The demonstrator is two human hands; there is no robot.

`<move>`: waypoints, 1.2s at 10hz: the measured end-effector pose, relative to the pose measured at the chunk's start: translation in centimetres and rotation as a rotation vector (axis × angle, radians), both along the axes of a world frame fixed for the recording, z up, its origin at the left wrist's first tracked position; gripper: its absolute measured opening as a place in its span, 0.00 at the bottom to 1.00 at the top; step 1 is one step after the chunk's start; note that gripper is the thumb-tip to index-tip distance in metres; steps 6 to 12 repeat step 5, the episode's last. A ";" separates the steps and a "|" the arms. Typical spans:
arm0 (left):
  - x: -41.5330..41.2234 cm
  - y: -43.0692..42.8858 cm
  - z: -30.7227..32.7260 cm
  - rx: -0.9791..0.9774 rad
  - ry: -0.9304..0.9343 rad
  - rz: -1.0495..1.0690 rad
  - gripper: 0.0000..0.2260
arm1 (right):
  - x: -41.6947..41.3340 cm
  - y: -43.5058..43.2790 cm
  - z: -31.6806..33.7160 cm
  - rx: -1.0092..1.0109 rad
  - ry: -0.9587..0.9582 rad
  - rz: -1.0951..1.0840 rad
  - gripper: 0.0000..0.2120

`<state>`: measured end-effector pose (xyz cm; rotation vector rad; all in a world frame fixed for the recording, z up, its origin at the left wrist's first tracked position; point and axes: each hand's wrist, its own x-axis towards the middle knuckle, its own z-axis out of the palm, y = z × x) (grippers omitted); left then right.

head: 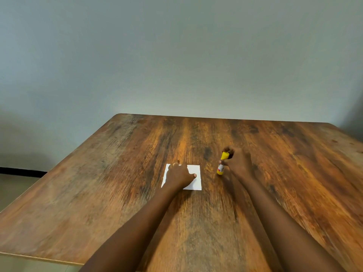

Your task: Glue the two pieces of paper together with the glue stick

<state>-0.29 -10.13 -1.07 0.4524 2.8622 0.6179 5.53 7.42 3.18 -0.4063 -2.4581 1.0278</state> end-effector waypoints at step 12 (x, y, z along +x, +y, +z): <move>-2.3 1.5 -2.3 0.017 -0.028 0.033 0.31 | -1.6 -0.2 -1.7 0.045 -0.026 0.012 0.27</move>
